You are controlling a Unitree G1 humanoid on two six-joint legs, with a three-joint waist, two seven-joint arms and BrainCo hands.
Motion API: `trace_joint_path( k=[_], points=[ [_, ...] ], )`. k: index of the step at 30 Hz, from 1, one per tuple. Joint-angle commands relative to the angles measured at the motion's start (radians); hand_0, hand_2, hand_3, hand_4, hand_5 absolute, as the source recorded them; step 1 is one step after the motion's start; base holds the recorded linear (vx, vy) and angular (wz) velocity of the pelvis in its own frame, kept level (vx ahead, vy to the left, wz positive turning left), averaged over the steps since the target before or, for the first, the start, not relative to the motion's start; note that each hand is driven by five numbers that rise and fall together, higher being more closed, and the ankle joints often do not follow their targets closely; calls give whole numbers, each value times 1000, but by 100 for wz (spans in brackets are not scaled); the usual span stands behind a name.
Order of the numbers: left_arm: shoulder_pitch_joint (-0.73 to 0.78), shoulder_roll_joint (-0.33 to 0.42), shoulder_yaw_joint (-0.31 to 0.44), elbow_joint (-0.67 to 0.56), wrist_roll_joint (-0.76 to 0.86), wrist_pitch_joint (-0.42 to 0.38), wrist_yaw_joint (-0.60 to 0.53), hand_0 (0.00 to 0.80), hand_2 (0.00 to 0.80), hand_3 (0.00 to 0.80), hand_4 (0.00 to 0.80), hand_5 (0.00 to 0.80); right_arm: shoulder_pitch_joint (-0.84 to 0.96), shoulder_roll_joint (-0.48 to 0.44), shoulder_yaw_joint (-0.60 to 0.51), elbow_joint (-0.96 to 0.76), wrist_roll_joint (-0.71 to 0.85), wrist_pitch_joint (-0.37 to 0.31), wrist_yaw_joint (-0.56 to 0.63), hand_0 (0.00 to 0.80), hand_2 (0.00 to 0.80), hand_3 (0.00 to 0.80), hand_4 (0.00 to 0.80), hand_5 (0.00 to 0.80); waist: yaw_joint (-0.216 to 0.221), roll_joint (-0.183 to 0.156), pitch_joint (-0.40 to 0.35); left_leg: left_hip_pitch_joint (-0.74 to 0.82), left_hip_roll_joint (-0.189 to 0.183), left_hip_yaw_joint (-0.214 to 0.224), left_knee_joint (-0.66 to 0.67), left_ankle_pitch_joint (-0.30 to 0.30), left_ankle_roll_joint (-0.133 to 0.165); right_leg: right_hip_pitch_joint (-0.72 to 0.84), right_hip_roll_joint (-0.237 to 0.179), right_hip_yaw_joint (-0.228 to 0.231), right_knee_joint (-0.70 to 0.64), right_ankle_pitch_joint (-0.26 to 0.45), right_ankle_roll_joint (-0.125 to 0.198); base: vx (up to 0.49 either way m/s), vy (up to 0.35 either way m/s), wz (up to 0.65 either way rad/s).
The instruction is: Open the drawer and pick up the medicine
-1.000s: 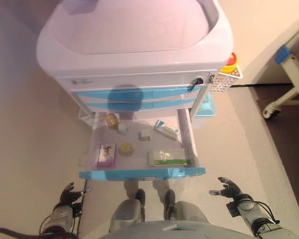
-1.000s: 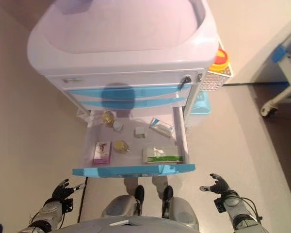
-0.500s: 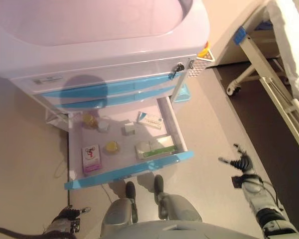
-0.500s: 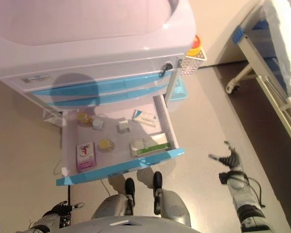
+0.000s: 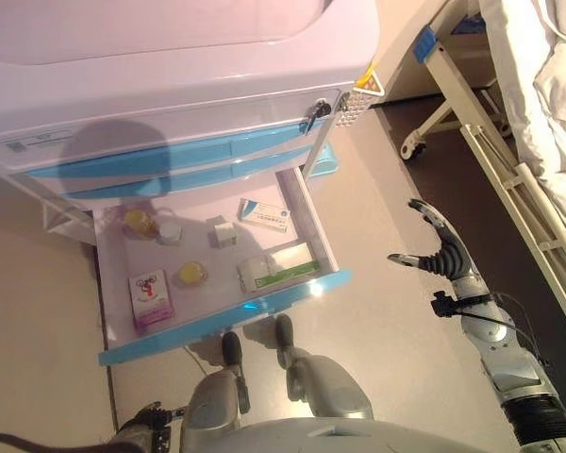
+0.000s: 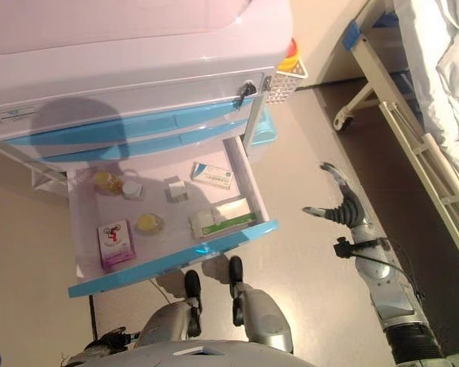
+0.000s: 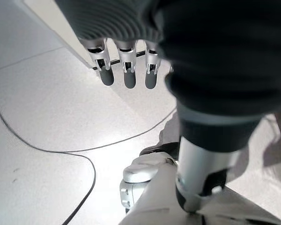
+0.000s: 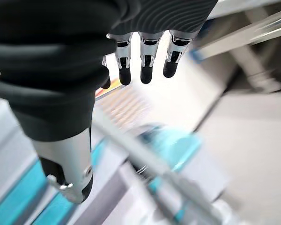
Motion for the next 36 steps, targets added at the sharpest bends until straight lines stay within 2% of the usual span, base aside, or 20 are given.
trace_joint_path(
  k=[1, 4, 9, 18, 22, 28, 36],
  points=[
    [18, 8, -50, 37, 73, -33, 30, 0, 0, 0, 0, 0, -67, -35, 46, -132, 69, -103, 128, 0, 0, 0, 0, 0, 33, 1, -56, -42, -21, -44, 17, -46, 14, -16, -27, -21, 89, -41, 63, -25, -41, 9],
    [15, 6, -73, 34, 57, -36, 44, 0, 0, 0, 0, 0, -106, -48, 100, -171, 91, -119, 188, 0, 0, 0, 0, 0, 52, 0, -57, -43, -22, -59, 12, -43, 13, -11, -27, -33, 94, -53, 59, -20, -40, 13],
    [17, -4, -92, 38, 11, -51, 57, 0, 0, 0, 0, 0, -212, -60, 182, -213, 124, -87, 244, 0, 0, 0, 0, 0, 100, -2, -56, -46, -28, -101, 10, -38, 6, 6, -32, -65, 94, -69, 48, -8, -30, 22],
    [37, -32, -75, 41, -99, -64, 59, 0, 0, 0, 0, 0, -378, -29, 304, -196, 58, -13, 229, 0, 0, 0, 0, 0, 183, 6, -71, -39, -39, -179, -14, -20, -15, 46, -40, -145, 65, -94, 24, 16, -18, 39],
    [46, -36, -67, 38, -110, -70, 54, 0, 0, 0, 0, 0, -446, -14, 365, -129, 35, 61, 229, 0, 0, 0, 0, 0, 216, 14, -79, -39, -39, -209, -35, -1, -28, 60, -43, -182, 52, -104, 14, 13, -5, 35],
    [53, -35, -64, 26, -122, -71, 41, 0, 0, 0, 0, 0, -518, 11, 454, 47, -34, 89, 176, 0, 0, 0, 0, 0, 253, 30, -86, -40, -30, -240, -75, 34, -48, 71, -47, -232, 45, -117, 5, 20, -1, 32],
    [30, -40, -73, 13, -115, -66, 42, 0, 0, 0, 0, 0, -567, 46, 516, 230, -144, 117, 99, 0, 0, 0, 0, 0, 272, 45, -72, -60, -29, -266, -86, 56, -60, 61, -52, -267, 53, -126, -3, -12, 5, 21]
  ],
)
